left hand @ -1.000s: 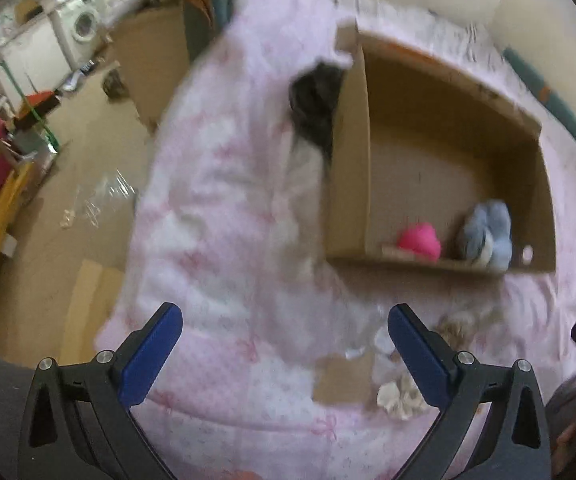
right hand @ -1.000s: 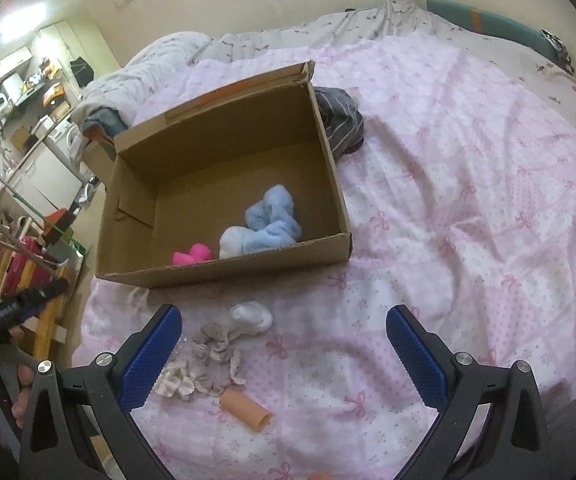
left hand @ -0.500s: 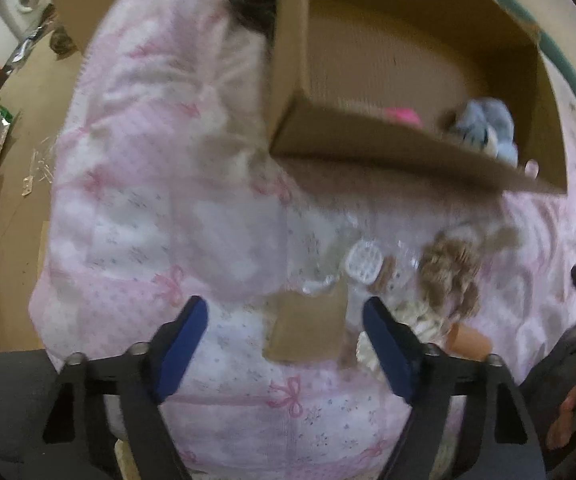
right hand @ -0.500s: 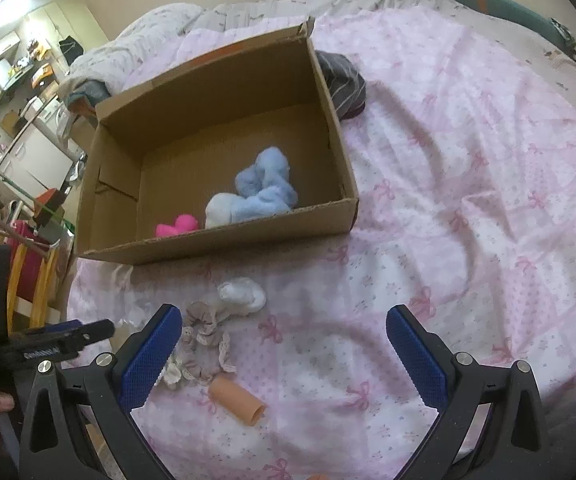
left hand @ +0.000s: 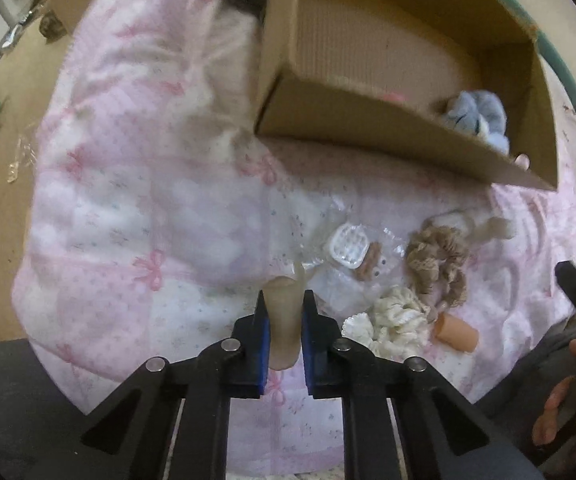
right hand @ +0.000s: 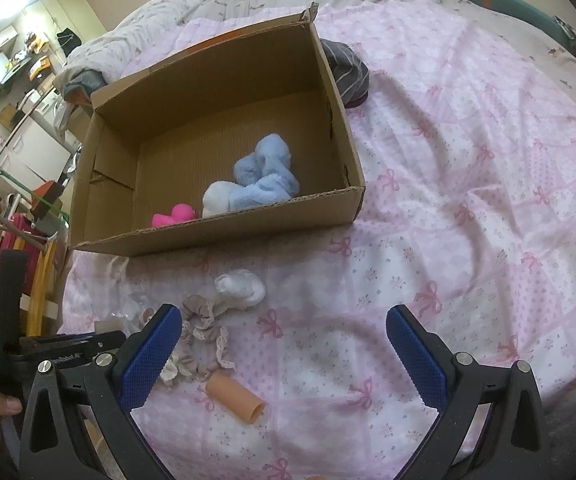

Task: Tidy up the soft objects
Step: 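Grasp the beige cardboard piece with the left gripper while the right gripper grasps the tan tube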

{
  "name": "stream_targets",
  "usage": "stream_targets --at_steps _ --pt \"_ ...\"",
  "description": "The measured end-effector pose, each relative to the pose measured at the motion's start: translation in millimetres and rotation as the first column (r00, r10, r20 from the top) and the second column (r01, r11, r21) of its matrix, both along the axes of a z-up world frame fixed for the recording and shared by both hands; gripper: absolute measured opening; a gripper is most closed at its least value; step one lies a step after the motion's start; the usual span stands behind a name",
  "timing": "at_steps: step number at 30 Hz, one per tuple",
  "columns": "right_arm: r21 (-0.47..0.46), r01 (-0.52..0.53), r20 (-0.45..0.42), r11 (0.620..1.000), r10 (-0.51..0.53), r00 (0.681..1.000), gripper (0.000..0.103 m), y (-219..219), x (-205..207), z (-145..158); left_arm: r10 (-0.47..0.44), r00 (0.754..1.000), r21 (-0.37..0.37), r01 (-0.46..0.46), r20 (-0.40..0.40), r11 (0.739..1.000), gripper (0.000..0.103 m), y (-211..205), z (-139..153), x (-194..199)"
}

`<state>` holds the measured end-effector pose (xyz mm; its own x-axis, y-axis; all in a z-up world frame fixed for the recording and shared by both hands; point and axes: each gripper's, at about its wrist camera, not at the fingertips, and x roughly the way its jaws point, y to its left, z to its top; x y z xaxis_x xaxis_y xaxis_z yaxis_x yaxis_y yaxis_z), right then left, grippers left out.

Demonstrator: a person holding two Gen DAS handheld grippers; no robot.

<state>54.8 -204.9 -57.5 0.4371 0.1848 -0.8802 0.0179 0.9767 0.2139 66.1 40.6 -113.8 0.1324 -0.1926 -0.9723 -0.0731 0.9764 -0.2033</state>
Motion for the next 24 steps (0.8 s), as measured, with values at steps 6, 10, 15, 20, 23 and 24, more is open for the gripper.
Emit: stream_targets --at_steps 6,10,15,20,23,24 --pt "0.016 -0.036 -0.041 0.999 0.037 0.998 0.103 5 0 -6 0.048 0.997 -0.017 -0.048 0.052 0.999 0.012 18 22 -5" --pt "-0.011 -0.134 -0.109 0.991 0.132 0.985 0.103 25 0 -19 0.055 0.997 -0.016 -0.054 0.048 0.998 0.012 20 20 -3" --pt "-0.011 -0.308 -0.249 0.951 0.296 0.922 0.079 60 -6 -50 0.034 0.998 -0.009 -0.033 0.059 0.999 0.012 14 19 -3" --pt "-0.030 -0.371 -0.307 0.928 0.344 0.887 0.060 76 -9 -66 0.047 0.996 0.002 -0.048 0.073 0.999 0.012 15 19 -4" --pt "-0.034 -0.376 -0.322 0.926 0.346 0.881 0.045 77 -9 -72 0.049 0.996 0.000 -0.050 0.078 0.999 0.012 13 19 -3" --pt "-0.033 -0.380 -0.318 0.925 0.350 0.881 0.035 77 -10 -71 0.049 0.996 0.001 -0.049 0.079 0.999 0.012 13 19 -3"
